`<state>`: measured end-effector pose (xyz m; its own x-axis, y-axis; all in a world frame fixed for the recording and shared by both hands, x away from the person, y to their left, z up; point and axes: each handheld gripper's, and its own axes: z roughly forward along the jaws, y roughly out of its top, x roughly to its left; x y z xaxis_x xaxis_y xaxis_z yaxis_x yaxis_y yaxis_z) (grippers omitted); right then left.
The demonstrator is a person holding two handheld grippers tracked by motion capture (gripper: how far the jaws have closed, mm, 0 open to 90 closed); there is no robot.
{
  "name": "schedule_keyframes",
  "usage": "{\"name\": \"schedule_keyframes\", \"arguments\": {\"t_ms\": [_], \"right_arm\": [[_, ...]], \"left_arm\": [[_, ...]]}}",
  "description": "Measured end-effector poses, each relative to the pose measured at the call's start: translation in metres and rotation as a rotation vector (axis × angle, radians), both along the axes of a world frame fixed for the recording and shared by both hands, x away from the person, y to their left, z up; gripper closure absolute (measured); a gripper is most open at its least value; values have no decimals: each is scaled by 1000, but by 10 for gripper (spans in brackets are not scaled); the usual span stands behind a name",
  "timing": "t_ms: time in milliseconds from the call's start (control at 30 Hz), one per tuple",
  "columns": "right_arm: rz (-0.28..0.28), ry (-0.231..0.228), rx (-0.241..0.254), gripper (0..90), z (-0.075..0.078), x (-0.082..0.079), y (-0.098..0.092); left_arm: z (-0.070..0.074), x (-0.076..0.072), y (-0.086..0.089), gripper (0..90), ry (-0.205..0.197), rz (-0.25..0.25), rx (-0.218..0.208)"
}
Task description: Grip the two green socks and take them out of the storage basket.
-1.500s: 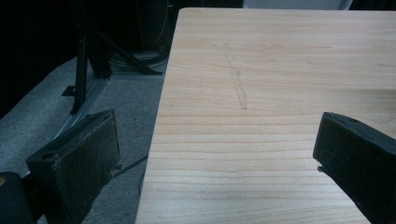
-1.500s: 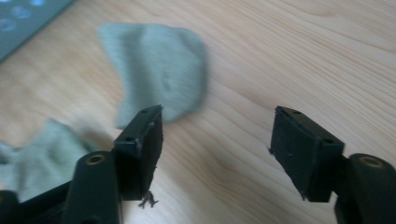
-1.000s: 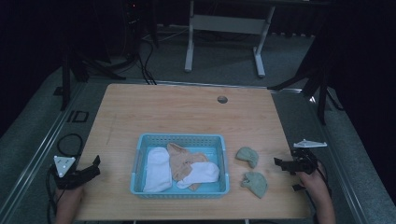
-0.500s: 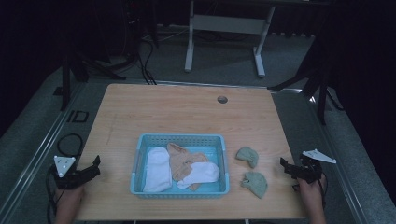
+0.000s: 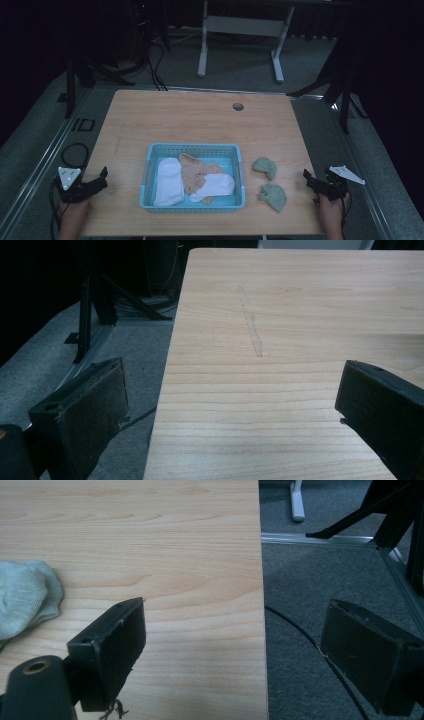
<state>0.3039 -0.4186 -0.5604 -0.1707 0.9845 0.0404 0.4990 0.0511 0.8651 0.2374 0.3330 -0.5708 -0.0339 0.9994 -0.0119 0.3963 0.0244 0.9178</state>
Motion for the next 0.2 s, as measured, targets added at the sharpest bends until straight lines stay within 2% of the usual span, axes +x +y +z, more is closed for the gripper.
{"name": "schedule_keyframes", "arguments": {"t_ms": [200], "right_arm": [[-7, 9, -8, 128, 0, 1, 0]], "left_arm": [[0, 0, 0, 4, 1, -1, 2]]}}
